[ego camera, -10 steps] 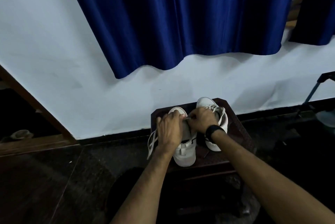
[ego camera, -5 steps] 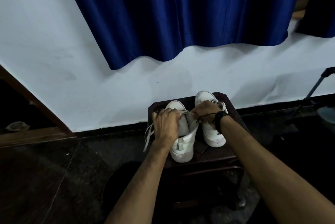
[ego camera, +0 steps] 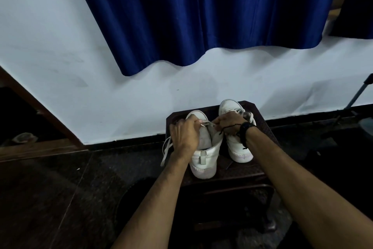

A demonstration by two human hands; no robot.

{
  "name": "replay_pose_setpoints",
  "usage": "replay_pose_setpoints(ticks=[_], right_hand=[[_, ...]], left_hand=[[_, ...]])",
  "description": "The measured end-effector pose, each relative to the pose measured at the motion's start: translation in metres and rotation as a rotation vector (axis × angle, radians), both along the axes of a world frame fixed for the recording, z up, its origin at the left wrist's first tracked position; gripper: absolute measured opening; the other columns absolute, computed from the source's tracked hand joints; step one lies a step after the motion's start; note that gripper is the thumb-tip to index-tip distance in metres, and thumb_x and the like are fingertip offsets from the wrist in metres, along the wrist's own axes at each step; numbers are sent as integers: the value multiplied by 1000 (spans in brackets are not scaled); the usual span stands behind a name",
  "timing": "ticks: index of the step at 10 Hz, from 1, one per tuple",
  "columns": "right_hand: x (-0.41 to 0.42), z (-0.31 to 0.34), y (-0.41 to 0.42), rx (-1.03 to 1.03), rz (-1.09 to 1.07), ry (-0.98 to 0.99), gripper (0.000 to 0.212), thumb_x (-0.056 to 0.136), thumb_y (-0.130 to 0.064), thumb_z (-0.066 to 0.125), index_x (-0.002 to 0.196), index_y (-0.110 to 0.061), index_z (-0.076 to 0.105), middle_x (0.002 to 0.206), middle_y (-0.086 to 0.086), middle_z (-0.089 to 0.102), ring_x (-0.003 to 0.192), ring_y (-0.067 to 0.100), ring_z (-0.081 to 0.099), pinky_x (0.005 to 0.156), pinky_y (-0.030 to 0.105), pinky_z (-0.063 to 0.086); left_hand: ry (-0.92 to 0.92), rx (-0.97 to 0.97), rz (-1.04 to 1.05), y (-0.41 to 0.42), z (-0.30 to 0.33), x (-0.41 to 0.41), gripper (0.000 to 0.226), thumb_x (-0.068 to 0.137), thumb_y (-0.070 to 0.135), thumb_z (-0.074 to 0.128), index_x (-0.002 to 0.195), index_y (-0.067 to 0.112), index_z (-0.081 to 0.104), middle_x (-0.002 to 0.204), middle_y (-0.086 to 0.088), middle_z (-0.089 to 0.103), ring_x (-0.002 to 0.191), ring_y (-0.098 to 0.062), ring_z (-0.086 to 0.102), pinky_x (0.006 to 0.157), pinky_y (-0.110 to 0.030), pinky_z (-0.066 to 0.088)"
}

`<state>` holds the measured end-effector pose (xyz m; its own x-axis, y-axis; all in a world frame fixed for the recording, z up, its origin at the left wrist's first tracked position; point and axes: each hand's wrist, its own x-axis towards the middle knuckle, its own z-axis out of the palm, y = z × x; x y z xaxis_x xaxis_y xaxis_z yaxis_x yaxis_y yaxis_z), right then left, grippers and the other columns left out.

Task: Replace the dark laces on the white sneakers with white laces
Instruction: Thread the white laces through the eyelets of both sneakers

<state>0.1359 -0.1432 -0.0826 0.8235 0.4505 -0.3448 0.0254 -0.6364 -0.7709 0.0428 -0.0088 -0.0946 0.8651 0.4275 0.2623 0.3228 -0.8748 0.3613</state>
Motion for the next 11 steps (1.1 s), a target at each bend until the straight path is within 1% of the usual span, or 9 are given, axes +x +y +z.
replay_pose_setpoints(ticks=[1,2,4,5,6,7,8,9,11], right_hand=[[4,-1,-4,36,56,-6,24,84,-3,65,107,0,71,74,-3,61,77,14,56,73,25,45],[6,-4,-6,78,-4,74,24,84,2,61,107,4,70,83,6,66,67,11,55,61,21,44],[11,-8,-8,177,-107,202,28,85,9,61,113,11,63,77,9,61,67,17,57,50,17,47],[5,-7,-5,330,-173,317,20,82,11,62,101,16,64,94,22,66,81,25,62,50,17,49],[5,-9,-4,325,-196,317,4,83,6,64,86,6,66,84,16,64,69,16,60,45,13,48],[6,-10,-6,371,-195,340,17,83,2,64,97,10,69,94,17,70,82,15,65,58,14,54],[2,-8,-5,379,-194,341,16,81,2,65,95,10,69,95,19,71,82,16,66,57,14,54],[1,-7,-6,397,-174,309,6,81,7,65,78,2,66,77,14,65,71,15,61,48,14,50],[-3,-4,-8,334,-126,224,11,79,6,68,89,9,69,72,11,63,56,7,60,49,15,47]], left_hand=[[-25,-222,71,3,-2,8,26,98,41,48,91,22,65,89,0,75,92,-28,68,82,-41,49],[-8,-324,88,2,1,13,28,97,41,50,80,23,62,83,6,75,89,-24,68,81,-40,51],[8,-150,93,-1,-9,13,30,95,49,49,90,25,67,85,1,74,89,-27,67,83,-41,48],[18,-21,69,-6,-7,12,32,97,48,47,96,24,68,89,-5,73,93,-29,65,84,-41,44],[41,58,59,-11,-3,10,34,99,48,44,100,23,68,93,-7,72,96,-29,64,87,-41,36],[39,59,52,-15,0,10,33,99,46,44,101,22,68,94,-8,73,97,-30,64,88,-41,35],[8,40,65,-17,-1,9,32,99,44,44,101,21,67,93,-9,73,96,-31,64,88,-40,35],[-20,5,84,-16,-1,7,32,99,43,44,99,21,67,92,-9,72,95,-33,63,86,-39,36],[-17,57,46,-16,-4,9,35,98,47,45,96,21,68,90,-8,73,93,-30,64,83,-40,36]])
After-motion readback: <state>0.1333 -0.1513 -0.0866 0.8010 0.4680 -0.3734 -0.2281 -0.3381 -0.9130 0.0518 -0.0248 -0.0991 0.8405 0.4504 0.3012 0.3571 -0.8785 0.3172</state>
